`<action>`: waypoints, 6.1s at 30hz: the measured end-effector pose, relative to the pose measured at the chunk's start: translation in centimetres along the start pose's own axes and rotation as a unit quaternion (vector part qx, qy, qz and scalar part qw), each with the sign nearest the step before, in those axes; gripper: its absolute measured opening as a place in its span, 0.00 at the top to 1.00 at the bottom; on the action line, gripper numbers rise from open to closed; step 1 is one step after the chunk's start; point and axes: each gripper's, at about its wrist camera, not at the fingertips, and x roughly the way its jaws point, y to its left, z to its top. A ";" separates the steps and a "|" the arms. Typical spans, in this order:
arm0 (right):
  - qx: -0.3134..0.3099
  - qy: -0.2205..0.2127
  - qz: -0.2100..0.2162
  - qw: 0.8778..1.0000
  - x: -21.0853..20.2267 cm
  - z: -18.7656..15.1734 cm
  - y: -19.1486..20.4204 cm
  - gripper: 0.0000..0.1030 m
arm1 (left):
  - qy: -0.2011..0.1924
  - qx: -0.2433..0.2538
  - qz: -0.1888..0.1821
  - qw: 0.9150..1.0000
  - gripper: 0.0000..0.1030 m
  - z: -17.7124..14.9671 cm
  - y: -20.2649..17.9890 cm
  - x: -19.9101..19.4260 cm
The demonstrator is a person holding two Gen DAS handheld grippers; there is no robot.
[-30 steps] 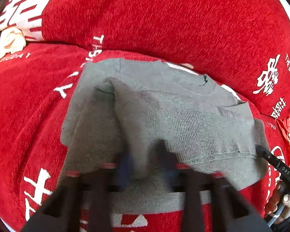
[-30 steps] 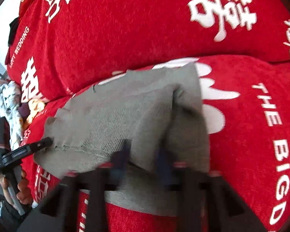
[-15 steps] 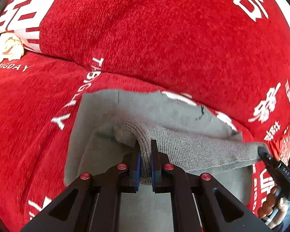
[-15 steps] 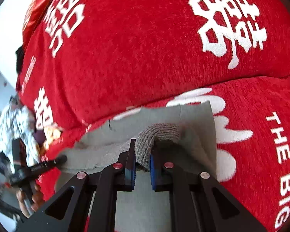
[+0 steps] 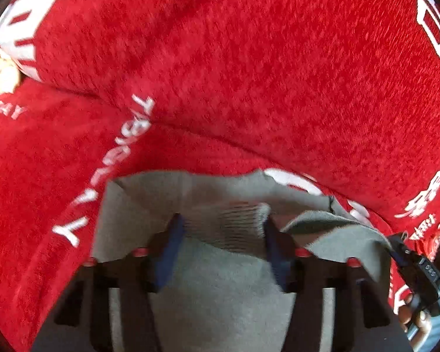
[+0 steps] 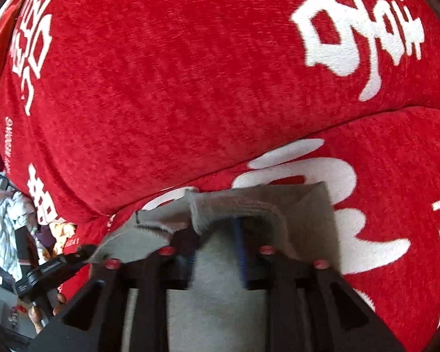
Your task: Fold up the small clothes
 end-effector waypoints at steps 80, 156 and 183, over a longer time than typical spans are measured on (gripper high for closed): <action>-0.215 -0.018 -0.164 0.963 -7.7 -17.9 3.1 0.33 | -0.031 0.122 0.105 0.986 0.05 -19.5 0.0 -6.9; -0.326 0.259 -0.128 0.900 19.0 -12.0 32.5 0.81 | -0.133 0.123 -0.014 0.983 0.73 -15.2 1.2 -7.5; -0.223 0.176 0.032 0.958 10.7 -7.1 25.3 0.83 | -0.112 0.150 0.048 0.981 0.74 -14.6 -3.6 -9.7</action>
